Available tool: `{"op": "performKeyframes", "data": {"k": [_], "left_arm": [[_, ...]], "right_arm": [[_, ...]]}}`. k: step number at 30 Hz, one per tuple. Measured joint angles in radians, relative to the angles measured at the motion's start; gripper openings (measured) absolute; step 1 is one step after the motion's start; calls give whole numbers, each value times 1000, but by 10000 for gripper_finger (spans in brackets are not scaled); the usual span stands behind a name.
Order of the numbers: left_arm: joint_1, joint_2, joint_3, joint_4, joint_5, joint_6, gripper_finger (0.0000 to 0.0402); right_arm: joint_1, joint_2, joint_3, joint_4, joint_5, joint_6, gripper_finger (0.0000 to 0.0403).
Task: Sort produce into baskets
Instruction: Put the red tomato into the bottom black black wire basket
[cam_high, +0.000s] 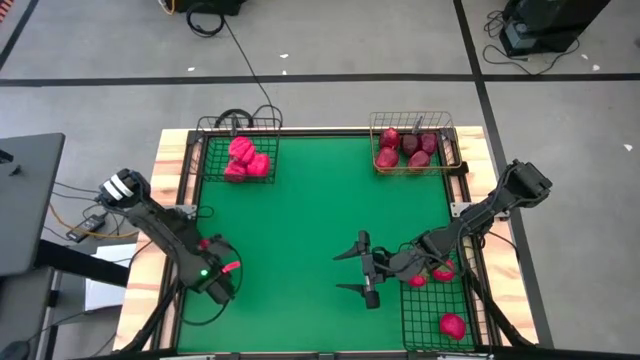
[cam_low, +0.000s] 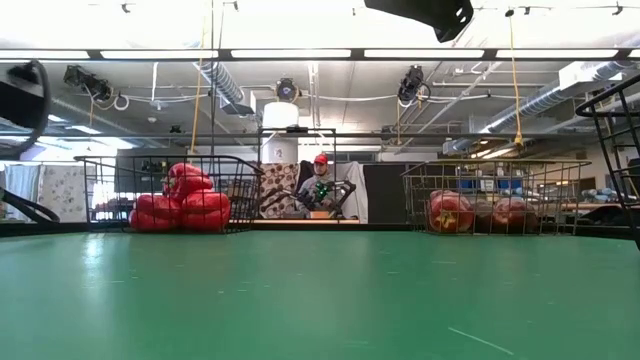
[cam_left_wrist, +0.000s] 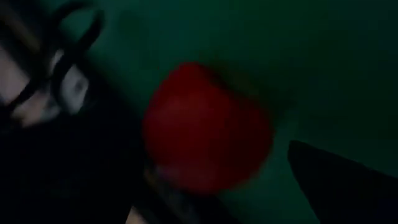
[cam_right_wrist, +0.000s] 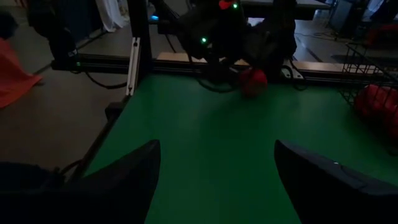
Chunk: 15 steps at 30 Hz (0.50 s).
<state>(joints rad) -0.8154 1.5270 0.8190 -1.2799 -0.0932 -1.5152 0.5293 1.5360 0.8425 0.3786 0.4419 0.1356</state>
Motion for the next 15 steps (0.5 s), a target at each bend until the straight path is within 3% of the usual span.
{"op": "performKeyframes", "data": {"k": [3, 9, 15], "left_arm": [[25, 0, -25, 114, -57, 62, 399], [66, -11, -116, 286, -1, 147, 386], [69, -16, -91, 288, -53, 180, 314]], "right_arm": [[0, 0, 0, 0, 0, 0, 323], [0, 0, 0, -1, 0, 3, 323], [0, 0, 0, -8, 0, 4, 323]]}}
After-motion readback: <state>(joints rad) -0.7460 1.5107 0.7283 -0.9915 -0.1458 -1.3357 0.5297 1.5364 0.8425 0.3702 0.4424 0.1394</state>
